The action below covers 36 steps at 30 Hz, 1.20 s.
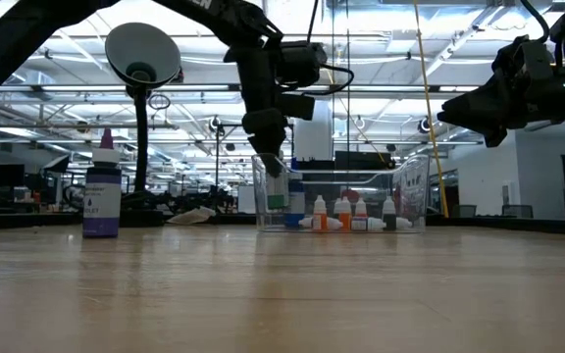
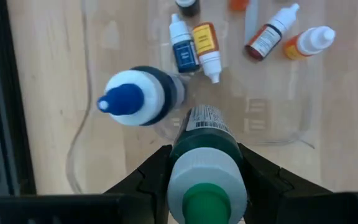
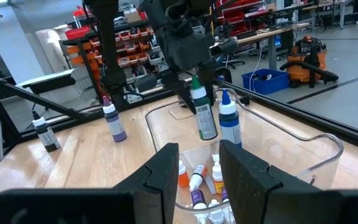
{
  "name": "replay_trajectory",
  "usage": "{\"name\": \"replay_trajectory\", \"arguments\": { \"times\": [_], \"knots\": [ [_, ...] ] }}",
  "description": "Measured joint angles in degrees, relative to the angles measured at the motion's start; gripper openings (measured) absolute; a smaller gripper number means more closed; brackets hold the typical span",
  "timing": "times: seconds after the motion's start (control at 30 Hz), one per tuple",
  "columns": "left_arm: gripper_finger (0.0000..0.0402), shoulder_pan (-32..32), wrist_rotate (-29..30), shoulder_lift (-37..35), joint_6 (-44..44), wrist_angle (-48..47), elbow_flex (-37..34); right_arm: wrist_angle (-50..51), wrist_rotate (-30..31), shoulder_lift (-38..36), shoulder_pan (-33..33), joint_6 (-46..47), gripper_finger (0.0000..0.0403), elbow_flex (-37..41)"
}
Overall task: Pick & Place food coloring
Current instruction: Put the green big food coloring into the transparent bin, then put the purple big food coloring into the transparent bin
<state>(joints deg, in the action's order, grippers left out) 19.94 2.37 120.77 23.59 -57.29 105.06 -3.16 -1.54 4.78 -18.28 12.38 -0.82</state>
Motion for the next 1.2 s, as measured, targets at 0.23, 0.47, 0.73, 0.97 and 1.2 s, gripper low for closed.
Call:
{"name": "replay_trajectory", "arguments": {
  "times": [0.23,0.47,0.73,0.97,1.2],
  "knots": [
    [0.0141,0.1,0.2,0.0,-1.0,1.2,-2.4,0.0,0.0,0.0,0.0,0.0,0.0105,0.0],
    [0.0141,0.1,-0.3,-0.2,-3.2,5.3,-7.3,0.0,0.0,0.0,0.0,0.0,0.0105,0.0],
    [0.0224,-0.8,4.9,-0.2,-3.3,6.6,-7.4,0.0,0.0,0.0,0.0,0.0,0.0105,0.0],
    [0.0293,-2.0,8.5,-1.4,-2.7,7.5,-7.3,0.0,0.0,0.0,0.0,0.0,0.0105,0.0],
    [0.0315,-5.3,11.4,-7.7,-5.6,4.0,-7.3,0.0,0.0,0.1,0.0,0.0,0.0105,0.0]
  ]
}}
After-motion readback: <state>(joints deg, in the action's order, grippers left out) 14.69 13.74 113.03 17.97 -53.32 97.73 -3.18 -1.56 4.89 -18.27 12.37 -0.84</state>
